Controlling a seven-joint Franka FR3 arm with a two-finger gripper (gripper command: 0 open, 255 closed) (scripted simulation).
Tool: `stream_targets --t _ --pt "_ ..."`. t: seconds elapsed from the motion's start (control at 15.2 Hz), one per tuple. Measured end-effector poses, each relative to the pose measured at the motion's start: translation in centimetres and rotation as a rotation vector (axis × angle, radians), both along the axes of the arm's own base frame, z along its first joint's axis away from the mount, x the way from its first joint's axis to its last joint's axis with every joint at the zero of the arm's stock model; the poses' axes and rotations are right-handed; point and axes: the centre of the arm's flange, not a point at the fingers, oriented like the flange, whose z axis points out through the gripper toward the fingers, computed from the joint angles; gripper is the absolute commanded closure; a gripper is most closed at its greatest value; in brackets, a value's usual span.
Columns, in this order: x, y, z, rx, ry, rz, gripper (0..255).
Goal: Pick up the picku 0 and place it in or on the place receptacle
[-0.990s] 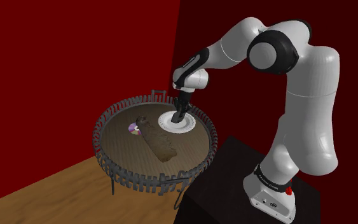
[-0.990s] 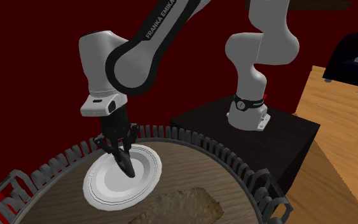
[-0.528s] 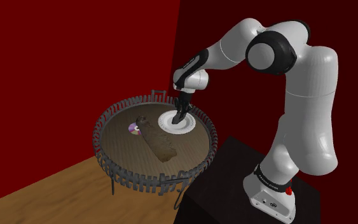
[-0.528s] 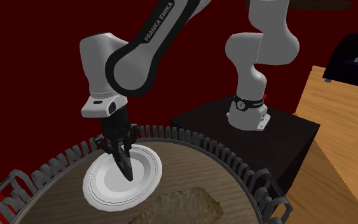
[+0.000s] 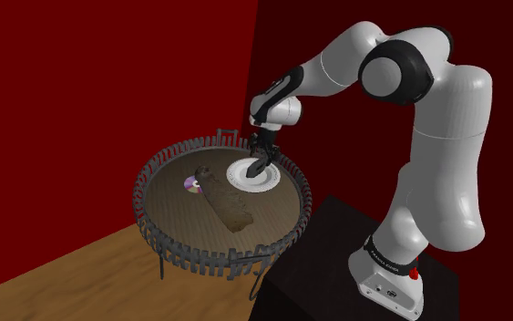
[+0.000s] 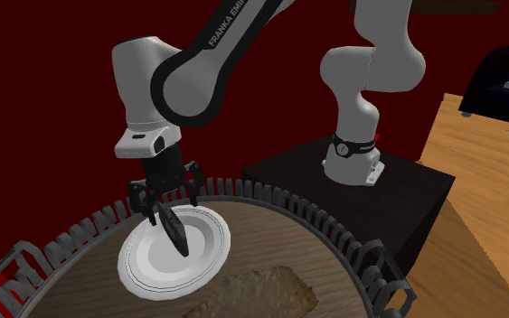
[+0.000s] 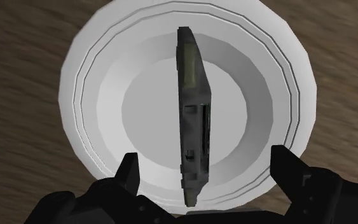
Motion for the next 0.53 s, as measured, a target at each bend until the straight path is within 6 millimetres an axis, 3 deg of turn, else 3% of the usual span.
stream_targets --t 0.2,0.53 --pt "0.1 -0.3 2.8 0.000 -0.001 0.000 0" --pt "0.1 -0.4 3.3 0.000 0.001 0.000 0"
